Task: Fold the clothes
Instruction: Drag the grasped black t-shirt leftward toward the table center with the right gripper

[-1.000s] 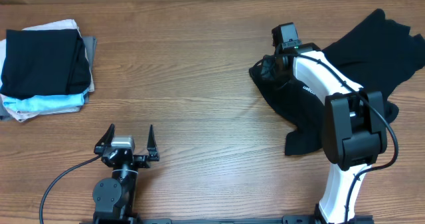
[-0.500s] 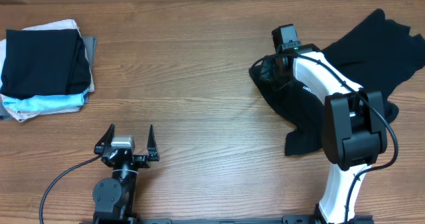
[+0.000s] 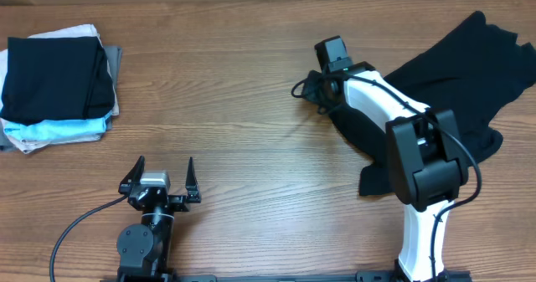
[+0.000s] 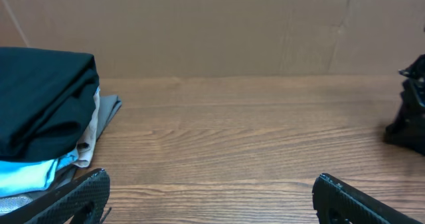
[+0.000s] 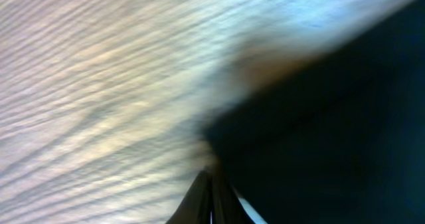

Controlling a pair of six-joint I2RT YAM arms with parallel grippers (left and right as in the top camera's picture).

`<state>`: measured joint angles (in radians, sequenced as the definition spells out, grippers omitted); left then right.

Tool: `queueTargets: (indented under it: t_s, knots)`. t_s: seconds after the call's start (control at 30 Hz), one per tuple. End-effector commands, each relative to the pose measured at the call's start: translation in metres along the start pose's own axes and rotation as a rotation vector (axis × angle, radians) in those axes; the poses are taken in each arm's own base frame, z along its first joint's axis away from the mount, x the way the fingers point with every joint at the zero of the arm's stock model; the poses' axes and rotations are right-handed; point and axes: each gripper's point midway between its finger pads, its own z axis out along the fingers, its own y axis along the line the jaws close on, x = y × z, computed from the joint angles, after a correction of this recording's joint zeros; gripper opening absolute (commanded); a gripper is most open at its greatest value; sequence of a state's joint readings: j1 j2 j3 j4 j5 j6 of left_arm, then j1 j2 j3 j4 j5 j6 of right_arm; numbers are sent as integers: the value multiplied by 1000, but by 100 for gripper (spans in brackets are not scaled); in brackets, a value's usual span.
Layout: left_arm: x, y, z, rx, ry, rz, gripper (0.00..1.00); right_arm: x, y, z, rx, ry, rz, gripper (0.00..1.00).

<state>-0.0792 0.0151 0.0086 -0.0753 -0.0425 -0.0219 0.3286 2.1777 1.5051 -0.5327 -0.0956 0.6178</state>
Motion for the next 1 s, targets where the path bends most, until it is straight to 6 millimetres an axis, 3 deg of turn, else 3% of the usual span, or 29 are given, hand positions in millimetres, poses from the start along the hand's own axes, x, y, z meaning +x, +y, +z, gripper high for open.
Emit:
queueTargets:
  t_s: [0.0, 0.1, 0.23, 0.37, 0.5, 0.67, 0.8, 0.97]
  knots:
    - [-1, 0, 0, -6, -10, 19, 100, 30, 10, 25, -46, 92, -4, 4]
    - [-1, 0, 0, -6, -10, 19, 100, 31, 38, 18, -131, 108, -57, 4]
    - [-1, 0, 0, -6, -10, 19, 100, 15, 50, -5, -122, 88, -119, 4]
    - [-1, 0, 0, -5, -10, 19, 100, -9, 25, -33, 18, 45, -82, 4]
    - [-1, 0, 0, -5, -10, 19, 100, -19, -6, -41, 114, 46, -39, 4]
    - [-1, 0, 0, -5, -10, 19, 100, -19, -26, -33, 150, 68, -5, 4]
    - [-1, 0, 0, -5, -10, 19, 100, -17, -46, -21, 245, 57, 45, 4]
    - [-1, 0, 0, -6, -10, 19, 100, -8, -58, 2, 277, 92, 46, 4]
